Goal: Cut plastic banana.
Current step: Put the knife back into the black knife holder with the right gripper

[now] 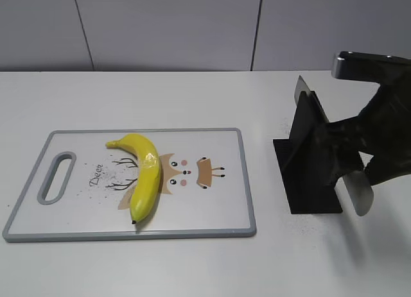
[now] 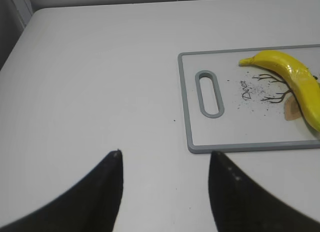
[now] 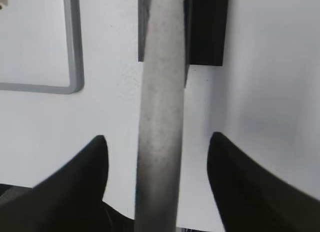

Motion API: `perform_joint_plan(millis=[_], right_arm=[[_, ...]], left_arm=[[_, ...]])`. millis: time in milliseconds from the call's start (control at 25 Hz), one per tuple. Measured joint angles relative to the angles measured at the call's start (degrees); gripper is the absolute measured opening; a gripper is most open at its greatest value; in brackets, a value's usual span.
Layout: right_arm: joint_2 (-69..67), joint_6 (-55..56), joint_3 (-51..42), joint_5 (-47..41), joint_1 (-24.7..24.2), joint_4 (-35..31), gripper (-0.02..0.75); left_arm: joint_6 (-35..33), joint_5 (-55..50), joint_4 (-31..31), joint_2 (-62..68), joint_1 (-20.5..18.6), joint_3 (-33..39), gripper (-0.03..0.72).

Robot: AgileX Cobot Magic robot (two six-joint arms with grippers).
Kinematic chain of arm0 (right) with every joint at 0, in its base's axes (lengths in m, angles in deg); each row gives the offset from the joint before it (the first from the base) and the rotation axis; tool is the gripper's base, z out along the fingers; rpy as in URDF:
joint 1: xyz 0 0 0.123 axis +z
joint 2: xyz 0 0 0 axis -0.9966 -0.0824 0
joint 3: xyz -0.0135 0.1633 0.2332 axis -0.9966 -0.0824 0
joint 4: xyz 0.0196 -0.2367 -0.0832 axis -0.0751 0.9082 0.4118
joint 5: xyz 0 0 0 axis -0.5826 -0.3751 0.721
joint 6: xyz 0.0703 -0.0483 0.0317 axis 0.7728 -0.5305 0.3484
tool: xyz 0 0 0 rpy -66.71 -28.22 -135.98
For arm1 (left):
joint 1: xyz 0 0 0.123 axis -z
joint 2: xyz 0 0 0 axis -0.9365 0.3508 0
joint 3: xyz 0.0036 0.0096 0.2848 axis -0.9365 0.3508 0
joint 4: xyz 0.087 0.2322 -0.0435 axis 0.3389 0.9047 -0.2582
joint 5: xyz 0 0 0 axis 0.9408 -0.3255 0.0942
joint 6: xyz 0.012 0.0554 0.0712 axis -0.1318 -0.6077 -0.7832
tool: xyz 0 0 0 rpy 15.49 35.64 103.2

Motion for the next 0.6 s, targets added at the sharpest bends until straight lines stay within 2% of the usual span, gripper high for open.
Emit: perform_joint_plan(millis=[80, 200, 480, 600], right_arm=[[0.25, -1.76, 0.0, -0.04, 0.0, -1.67, 0.572], [2.61, -4.14, -0.04, -0.11, 0.0, -2.05, 0.618], [21.92, -21.07, -0.24, -0.44, 0.0, -3.14, 0.627], [32.06, -23.1, -2.52, -0.84, 0.0, -0.36, 0.624]], left_arm=[[0.0, 0.0, 0.0, 0.0, 0.0, 0.0, 0.527], [0.0, 0.0, 0.06, 0.0, 0.0, 0.0, 0.527], [0.0, 0.0, 0.06, 0.0, 0.0, 0.0, 0.526], [0.0, 0.04, 0.06, 0.0, 0.0, 0.0, 0.526]])
